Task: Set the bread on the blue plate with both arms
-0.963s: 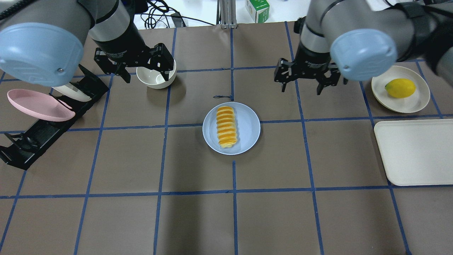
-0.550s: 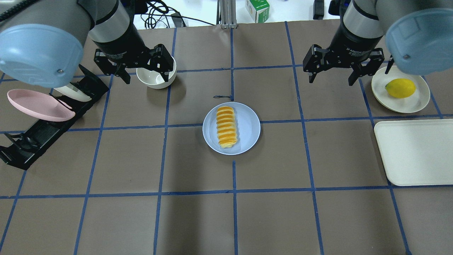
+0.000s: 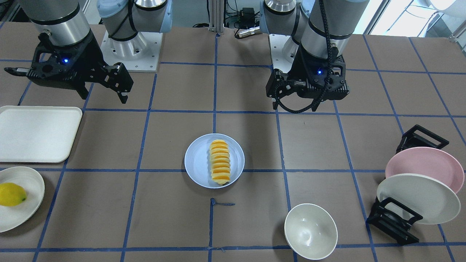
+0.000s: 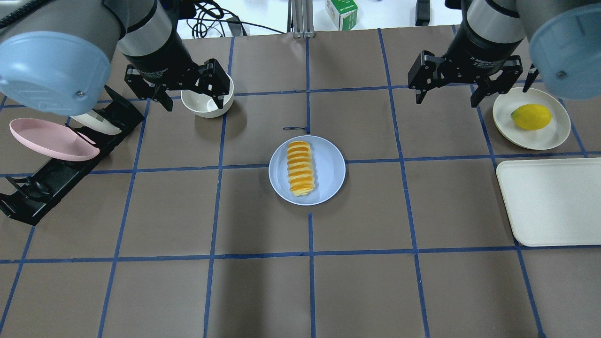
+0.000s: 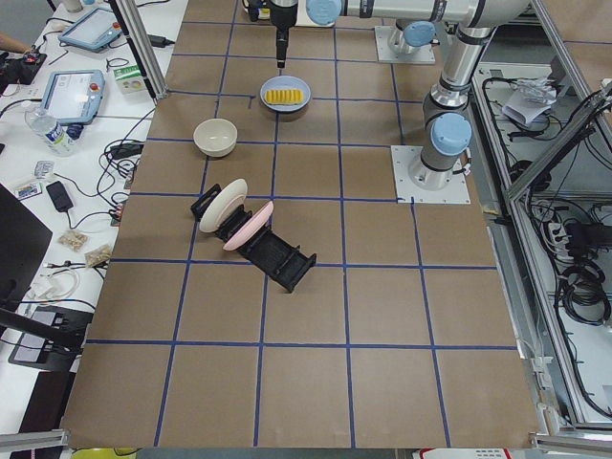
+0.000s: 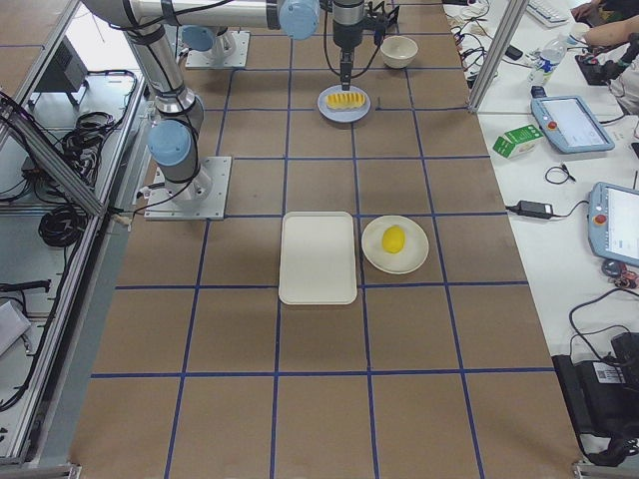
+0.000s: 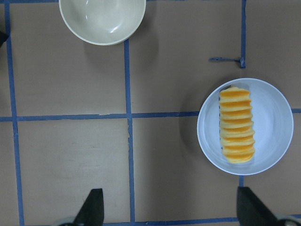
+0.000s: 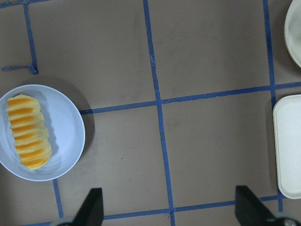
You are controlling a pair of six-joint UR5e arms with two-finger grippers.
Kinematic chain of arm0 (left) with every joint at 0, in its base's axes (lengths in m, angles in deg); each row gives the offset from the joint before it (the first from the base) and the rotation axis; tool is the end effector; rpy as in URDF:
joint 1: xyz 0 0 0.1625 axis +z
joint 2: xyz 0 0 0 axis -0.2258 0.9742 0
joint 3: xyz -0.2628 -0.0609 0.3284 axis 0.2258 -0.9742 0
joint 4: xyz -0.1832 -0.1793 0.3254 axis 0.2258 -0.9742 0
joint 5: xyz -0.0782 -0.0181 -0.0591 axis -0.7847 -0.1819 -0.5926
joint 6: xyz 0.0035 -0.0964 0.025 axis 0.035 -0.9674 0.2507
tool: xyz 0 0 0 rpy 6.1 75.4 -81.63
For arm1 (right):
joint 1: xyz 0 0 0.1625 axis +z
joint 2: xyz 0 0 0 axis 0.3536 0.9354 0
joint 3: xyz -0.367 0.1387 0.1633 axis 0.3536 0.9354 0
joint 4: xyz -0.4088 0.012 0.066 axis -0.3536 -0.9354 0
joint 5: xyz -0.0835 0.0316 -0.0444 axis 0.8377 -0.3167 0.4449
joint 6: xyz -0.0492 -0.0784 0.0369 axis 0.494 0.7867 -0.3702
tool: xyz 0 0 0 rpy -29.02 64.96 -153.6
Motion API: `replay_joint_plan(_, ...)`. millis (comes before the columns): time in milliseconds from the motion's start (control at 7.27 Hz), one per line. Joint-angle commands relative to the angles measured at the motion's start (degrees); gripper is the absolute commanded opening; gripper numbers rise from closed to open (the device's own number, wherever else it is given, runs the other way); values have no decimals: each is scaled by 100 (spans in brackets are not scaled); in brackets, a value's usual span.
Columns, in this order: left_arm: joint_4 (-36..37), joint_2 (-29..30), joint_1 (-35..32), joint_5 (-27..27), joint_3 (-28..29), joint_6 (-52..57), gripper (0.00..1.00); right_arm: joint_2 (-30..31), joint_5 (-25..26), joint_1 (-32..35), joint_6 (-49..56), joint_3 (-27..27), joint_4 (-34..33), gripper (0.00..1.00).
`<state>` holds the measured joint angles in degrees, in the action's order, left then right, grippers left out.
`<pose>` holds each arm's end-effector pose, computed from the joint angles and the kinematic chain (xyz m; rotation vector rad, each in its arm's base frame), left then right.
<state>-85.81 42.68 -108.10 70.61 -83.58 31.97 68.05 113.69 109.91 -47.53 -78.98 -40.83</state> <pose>-0.1810 -0.5090 0.4790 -0.0247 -3.1115 0.1129 0.1277 -0.4947 0.4855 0.1887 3.1190 -0.0937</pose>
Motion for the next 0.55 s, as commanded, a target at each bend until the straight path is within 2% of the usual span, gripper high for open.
replay_joint_plan(0, 0, -3, -5, 11, 0, 5, 100, 5, 11, 0, 0, -13, -2, 100)
replay_joint_plan(412, 0, -3, 4, 11, 0, 5, 100, 14, 2, 0, 0, -4, -2, 100)
